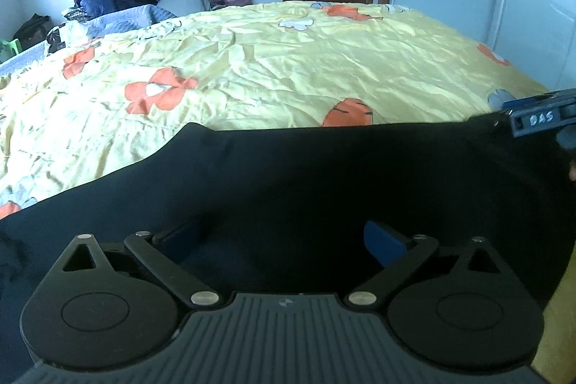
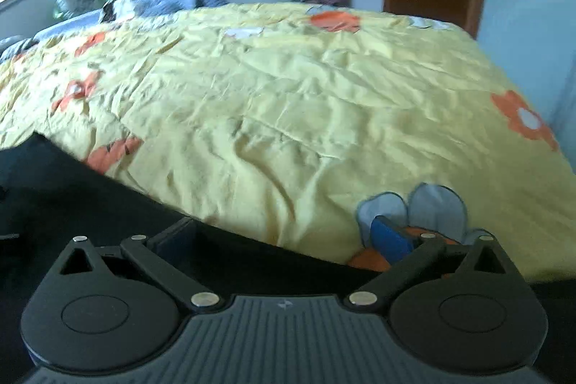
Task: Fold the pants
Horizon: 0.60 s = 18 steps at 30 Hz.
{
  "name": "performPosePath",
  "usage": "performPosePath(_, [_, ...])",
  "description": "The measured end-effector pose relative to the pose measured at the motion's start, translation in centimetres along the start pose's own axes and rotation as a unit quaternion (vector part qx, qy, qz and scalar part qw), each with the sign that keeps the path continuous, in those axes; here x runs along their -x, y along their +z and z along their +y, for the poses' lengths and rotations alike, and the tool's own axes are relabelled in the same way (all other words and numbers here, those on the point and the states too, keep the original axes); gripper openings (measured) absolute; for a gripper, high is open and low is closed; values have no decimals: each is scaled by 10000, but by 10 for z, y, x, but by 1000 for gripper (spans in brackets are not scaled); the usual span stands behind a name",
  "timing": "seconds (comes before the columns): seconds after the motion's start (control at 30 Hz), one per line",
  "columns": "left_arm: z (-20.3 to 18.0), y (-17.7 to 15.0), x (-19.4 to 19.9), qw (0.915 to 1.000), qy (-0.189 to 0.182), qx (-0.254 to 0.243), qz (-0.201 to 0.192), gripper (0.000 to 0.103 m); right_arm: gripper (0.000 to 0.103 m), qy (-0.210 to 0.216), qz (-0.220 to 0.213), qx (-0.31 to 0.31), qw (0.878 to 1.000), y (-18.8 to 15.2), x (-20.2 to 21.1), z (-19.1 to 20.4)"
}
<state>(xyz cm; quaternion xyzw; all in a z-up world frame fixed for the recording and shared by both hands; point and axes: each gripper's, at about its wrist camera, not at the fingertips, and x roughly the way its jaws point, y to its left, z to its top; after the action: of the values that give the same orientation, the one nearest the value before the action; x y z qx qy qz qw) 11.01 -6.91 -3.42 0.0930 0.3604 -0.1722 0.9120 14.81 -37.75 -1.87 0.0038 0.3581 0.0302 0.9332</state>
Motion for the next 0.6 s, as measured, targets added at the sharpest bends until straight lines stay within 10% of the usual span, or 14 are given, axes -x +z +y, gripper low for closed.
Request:
performPosePath(0.3, [-17, -14, 21, 9990, -121, 107, -411, 99, 103, -1830, 10, 73, 9831, -36, 65, 25])
performPosePath(0.6, [-32, -22, 12, 9991, 10, -8, -423, 102, 103, -1206, 273, -717, 9897, -29, 28, -24])
